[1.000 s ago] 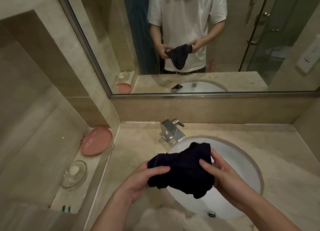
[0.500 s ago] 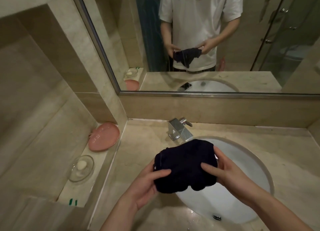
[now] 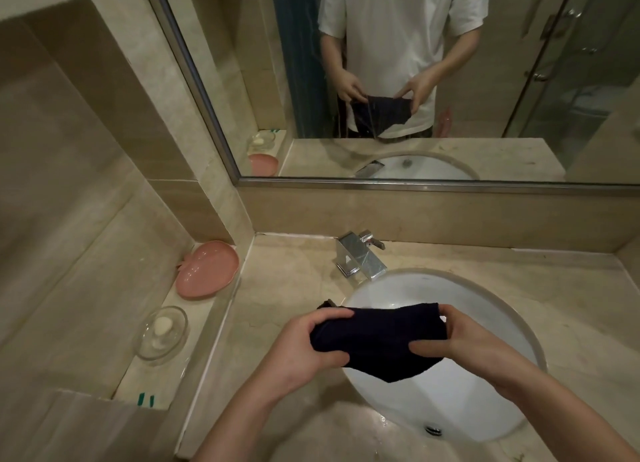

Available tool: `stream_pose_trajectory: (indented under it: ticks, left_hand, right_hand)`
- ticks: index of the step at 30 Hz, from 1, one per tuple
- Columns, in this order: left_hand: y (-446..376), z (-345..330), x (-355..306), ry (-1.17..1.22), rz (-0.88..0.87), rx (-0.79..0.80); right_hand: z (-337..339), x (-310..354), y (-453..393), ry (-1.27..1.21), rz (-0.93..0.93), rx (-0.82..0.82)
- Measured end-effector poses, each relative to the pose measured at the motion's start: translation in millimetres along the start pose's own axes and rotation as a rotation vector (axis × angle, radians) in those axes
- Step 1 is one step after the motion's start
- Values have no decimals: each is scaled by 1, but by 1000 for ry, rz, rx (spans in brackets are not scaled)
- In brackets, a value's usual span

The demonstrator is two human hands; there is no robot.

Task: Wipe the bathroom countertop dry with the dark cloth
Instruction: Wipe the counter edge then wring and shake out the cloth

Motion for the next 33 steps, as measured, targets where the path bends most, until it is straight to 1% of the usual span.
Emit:
stream_pose_trajectory:
  ticks: [2,5,7,8,9,10,11,12,13,14,16,17,18,20,22,23,25,26,28,29,31,33]
  left_hand:
    - [1,-1,0,-35,-9,-56]
    - [5,3,-5,109,-77,-131]
    - [10,8,-13,194,-113,-196]
    - [12,9,-17,217,-119,-203]
    - [14,10,-20,217,-118,-194]
    - [16,10,-24,197,-116,-170]
    - [18,8,-29,169,-118,-129]
    - [18,5,-34,134,-120,-79]
    - [19,-1,-40,98,-122,-23]
    - [20,-6,-47,59,-125,32]
    - [20,-16,-62,-81,-152,112]
    - [20,-17,-71,-194,-176,131]
    - [20,-17,-79,-325,-200,140]
    - [17,-12,-92,-571,-214,143]
    - [15,-4,-98,-713,-199,141]
    - [14,0,-102,-744,-197,134]
    - [15,6,-109,-728,-221,97]
    - [15,9,-113,-682,-242,62]
    - [18,15,-118,-502,-276,-1]
    - [19,15,-121,-397,-295,-3]
    - [19,9,-129,-233,-336,64]
    - [17,-1,-141,-152,-363,159]
  right_hand:
    - [-3,-1,1,6,24,-24]
    - [-9,7,9,-169,169,-15]
    - [-10,12,16,-214,228,-27]
    - [-8,10,17,-140,232,-71]
    - [-4,7,17,30,223,-139]
    - [-2,4,17,248,201,-213]
    - [-3,4,18,431,196,-270]
    - [-5,8,19,517,221,-304]
    - [-10,15,21,519,282,-300]
    - [-17,25,22,478,364,-255]
    - [-37,48,23,318,499,-59]
    - [-46,55,21,262,519,46]
    - [-50,62,21,254,532,107]
    - [-52,69,19,330,549,134]
    - [-50,72,18,367,568,147]
    - [-49,74,19,367,578,151]
    - [-44,77,23,364,588,140]
    - [-41,78,26,351,590,141]
    - [-37,80,32,321,565,192]
    - [-36,80,33,289,532,233]
    - [-35,82,29,228,466,256]
    - [-39,90,25,318,462,225]
Point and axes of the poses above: each hand's wrist, its own y-axis away from the middle knuckle, its own z-axis out of the back of the hand, x = y × z, the point moved 6 cm from there along -y, towards the middle knuckle, and after that the axes turned 8 degrees about x, right-handed, at the moved point
